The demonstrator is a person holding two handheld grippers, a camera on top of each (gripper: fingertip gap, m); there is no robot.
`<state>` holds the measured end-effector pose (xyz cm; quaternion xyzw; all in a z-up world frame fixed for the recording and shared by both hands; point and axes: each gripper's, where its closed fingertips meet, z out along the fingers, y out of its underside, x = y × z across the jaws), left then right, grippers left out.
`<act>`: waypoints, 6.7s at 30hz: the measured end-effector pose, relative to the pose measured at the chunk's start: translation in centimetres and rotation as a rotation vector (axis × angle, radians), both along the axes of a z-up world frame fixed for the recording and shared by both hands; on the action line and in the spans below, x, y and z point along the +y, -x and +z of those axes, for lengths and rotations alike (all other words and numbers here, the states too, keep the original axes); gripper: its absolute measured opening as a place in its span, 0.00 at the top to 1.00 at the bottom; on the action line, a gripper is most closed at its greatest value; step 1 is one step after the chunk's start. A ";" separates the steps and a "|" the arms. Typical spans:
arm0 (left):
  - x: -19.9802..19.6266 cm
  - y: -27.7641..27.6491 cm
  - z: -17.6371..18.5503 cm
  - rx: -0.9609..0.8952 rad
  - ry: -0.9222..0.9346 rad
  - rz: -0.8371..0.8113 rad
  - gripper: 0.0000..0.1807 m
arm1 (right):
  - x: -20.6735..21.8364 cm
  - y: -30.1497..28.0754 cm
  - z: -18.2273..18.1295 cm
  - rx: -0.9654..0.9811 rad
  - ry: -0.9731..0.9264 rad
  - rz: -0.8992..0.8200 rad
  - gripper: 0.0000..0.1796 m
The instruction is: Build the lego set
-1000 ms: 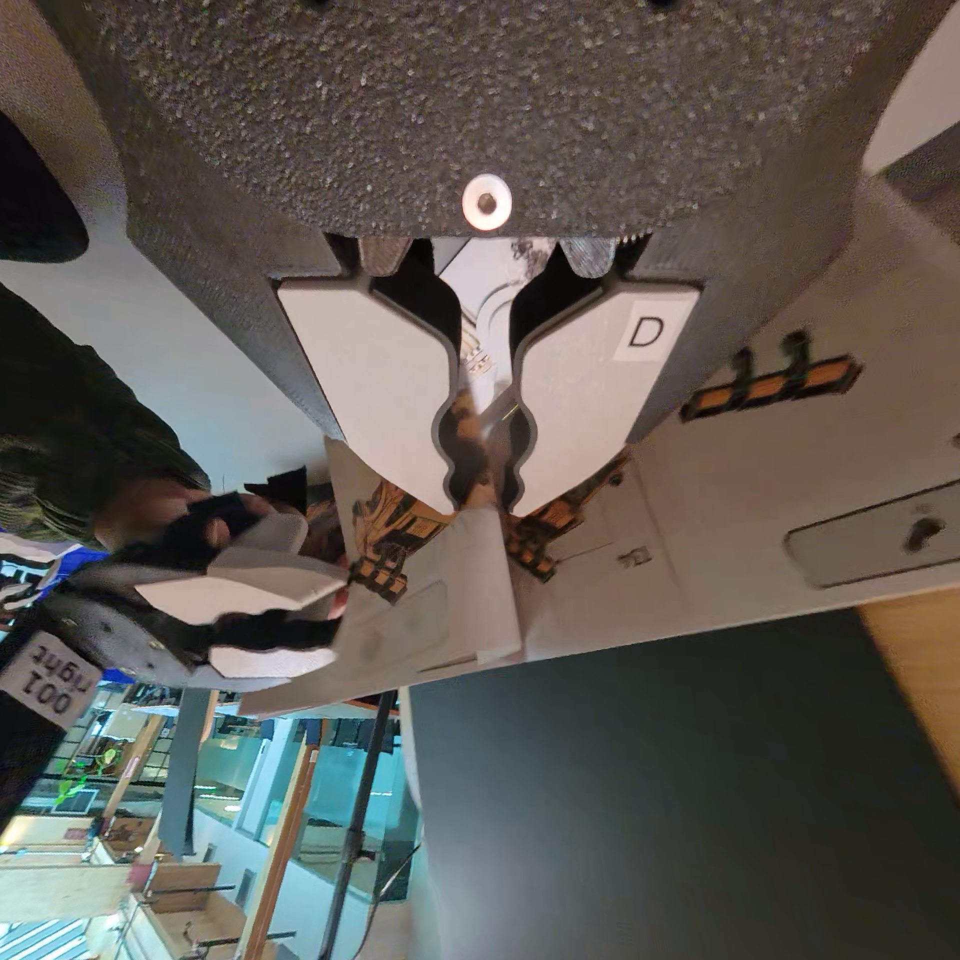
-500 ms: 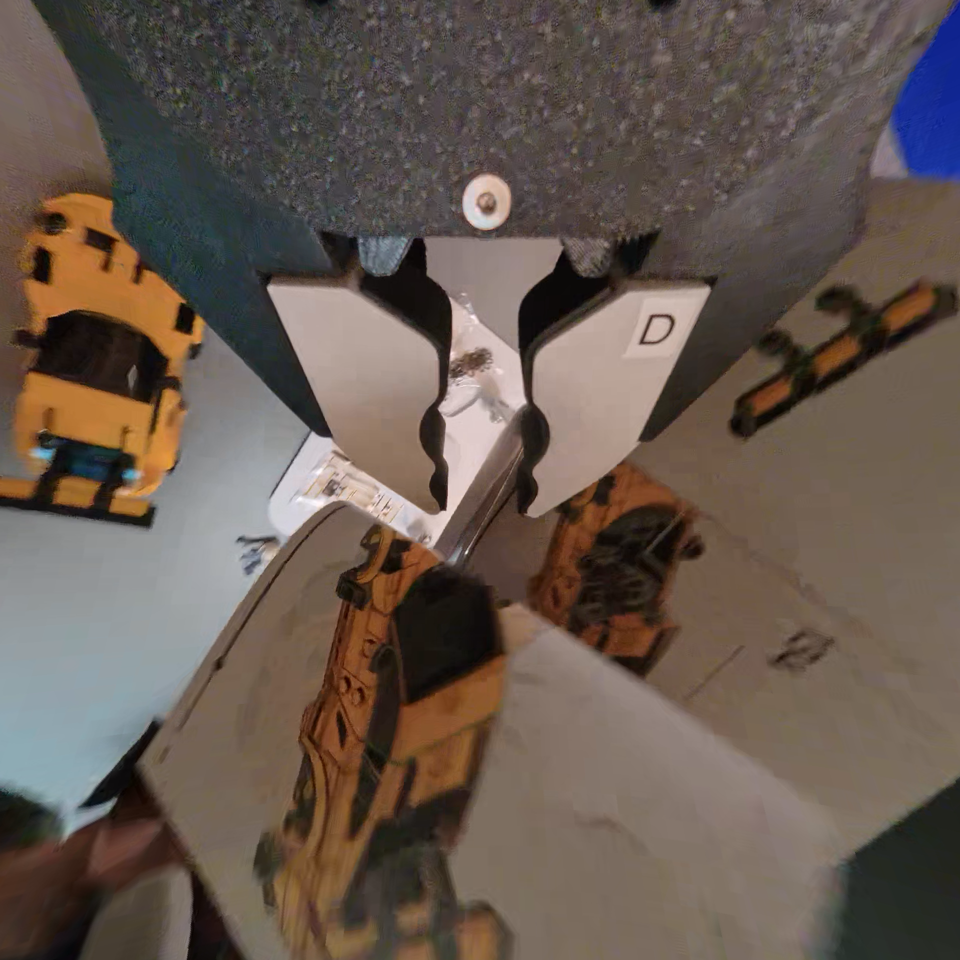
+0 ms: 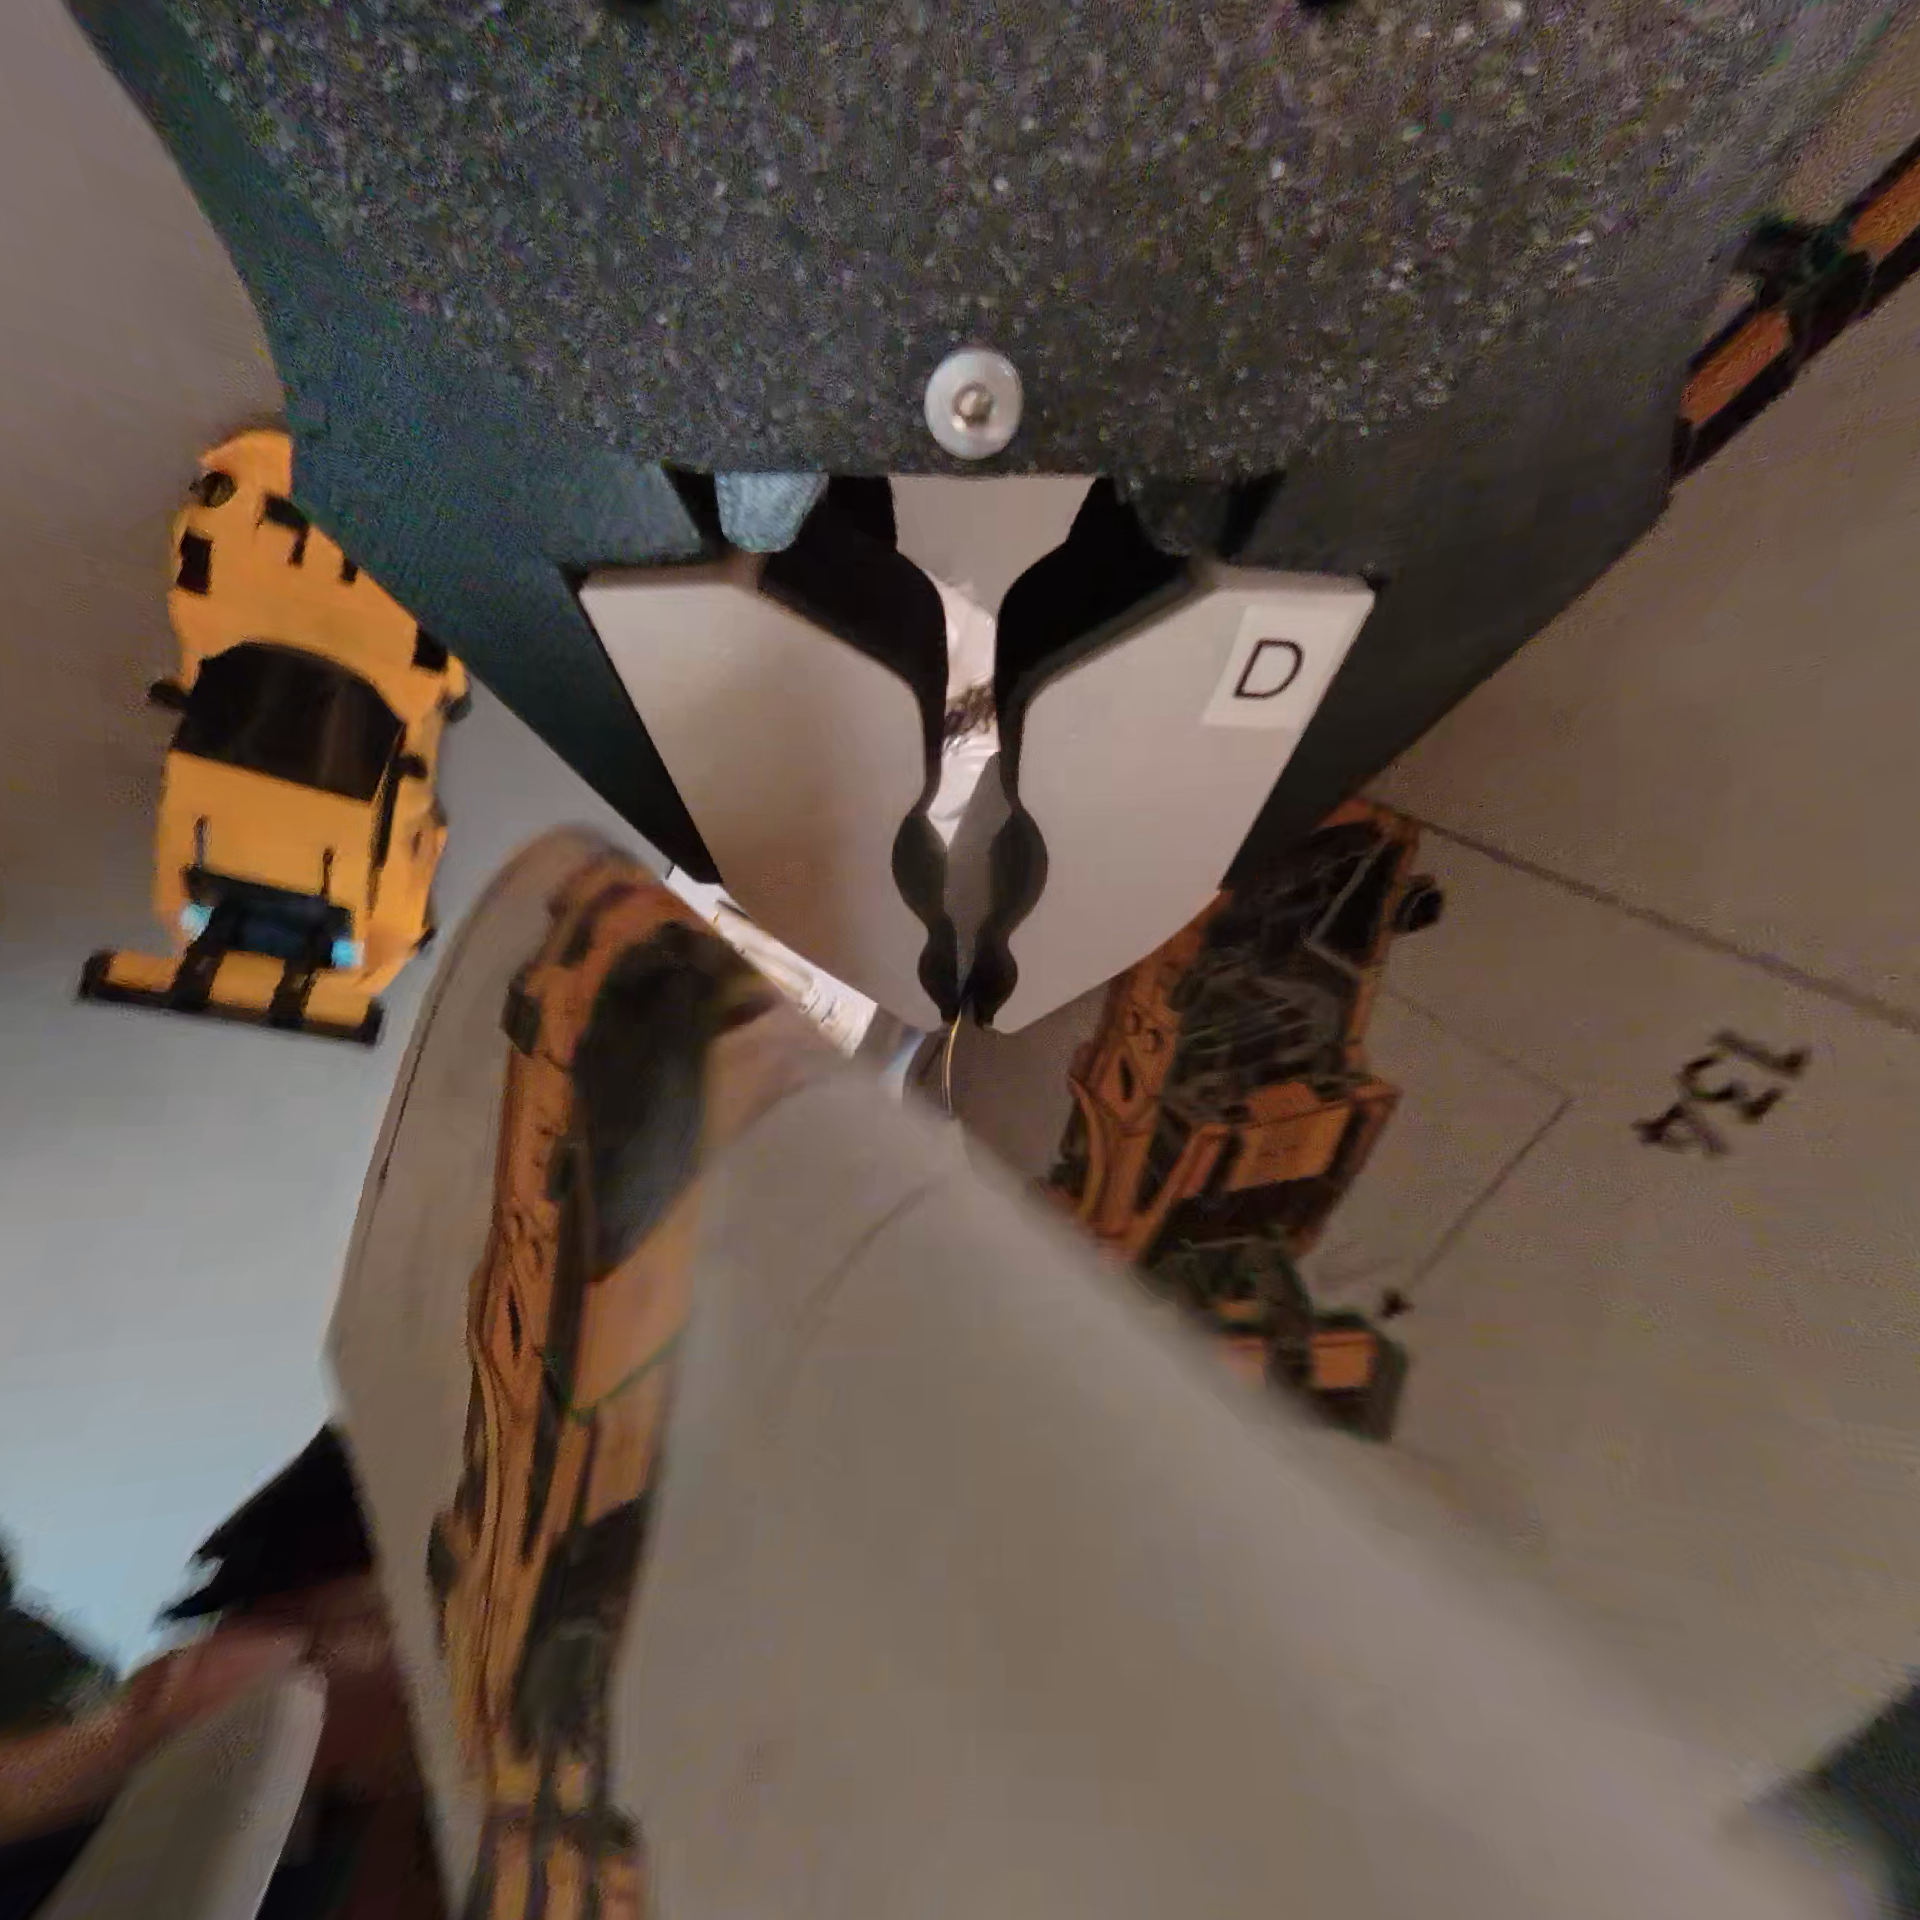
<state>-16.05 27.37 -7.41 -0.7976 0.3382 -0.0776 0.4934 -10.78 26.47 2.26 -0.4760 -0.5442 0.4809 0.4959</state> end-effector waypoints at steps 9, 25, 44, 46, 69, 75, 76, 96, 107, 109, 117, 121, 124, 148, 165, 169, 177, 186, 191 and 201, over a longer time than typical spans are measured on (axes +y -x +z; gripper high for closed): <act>-0.5 4.4 2.7 -0.326 -0.151 0.193 0.99 | -1.5 1.9 -1.5 -0.114 -0.173 -0.008 0.88; -0.7 4.6 2.7 -0.514 -0.134 0.176 1.00 | -0.9 3.8 6.9 0.231 0.066 0.037 0.81; -0.5 4.2 2.7 -0.447 -0.157 0.167 1.00 | 8.5 0.7 0.3 -0.891 -0.718 -0.239 1.00; -0.4 4.1 2.7 -0.439 -0.157 0.167 1.00 | 9.2 0.0 0.3 -0.911 -0.709 -0.265 1.00; -0.2 4.0 2.7 -0.462 -0.164 0.188 0.99 | 3.3 0.5 -5.0 -0.695 -0.967 -0.122 0.89; -0.8 5.0 2.9 -0.672 -0.202 0.218 1.00 | 2.5 4.0 -4.2 -0.559 -0.889 -0.170 0.87; -1.0 5.3 2.9 -0.730 -0.195 0.221 1.00 | 2.6 4.4 -4.0 -0.546 -0.900 -0.193 0.87; -4.7 8.1 -1.6 -1.770 -0.187 0.290 0.99 | 2.5 9.6 -5.0 -0.602 -0.990 -0.376 0.89; -2.7 4.5 3.1 -0.586 -0.383 0.391 1.00 | 0.6 11.4 -4.8 -0.502 -0.815 -0.356 0.90; -1.8 4.6 3.0 -0.466 -0.351 0.394 1.00 | 0.6 11.2 -4.6 -0.474 -0.756 -0.336 0.90; -1.2 4.3 2.8 -0.170 -0.317 0.323 0.98 | 2.9 3.1 -1.7 -0.291 -0.550 -0.367 0.91; -1.1 3.9 2.8 -0.016 -0.324 0.330 0.98 | 4.9 0.1 -4.4 -0.352 -0.557 -0.403 0.92; -0.7 2.2 2.8 0.197 -0.386 0.279 0.99 | 4.9 0.6 -6.5 -0.389 -0.611 -0.404 0.92; 0.6 -0.7 0.4 0.681 -0.454 0.026 0.99 | 15.0 -11.3 -1.9 -0.153 -0.249 -0.719 0.63; 0.6 0.0 0.3 0.767 -0.483 -0.034 0.99 | 12.1 -10.5 -5.2 -0.085 0.244 -0.252 0.86; 0.7 0.2 0.3 0.778 -0.496 -0.040 0.99 | 12.1 -11.0 -4.9 -0.072 0.211 -0.282 0.84; -1.7 -0.9 2.4 0.431 -0.452 0.028 0.93 | 12.1 -14.9 -2.4 -0.039 0.052 -0.503 0.79; -2.4 -7.1 2.5 0.170 -0.466 -0.042 0.95 | 3.9 -18.7 0.4 0.080 -0.162 -0.693 0.80; 1.7 -9.6 2.4 0.189 -0.395 0.021 0.97 | -0.6 -19.3 2.1 0.165 -0.215 -0.727 0.83; 4.9 -9.6 0.9 0.285 -0.331 0.102 0.98 | -1.3 -14.7 -4.5 -0.059 -0.176 -0.624 0.85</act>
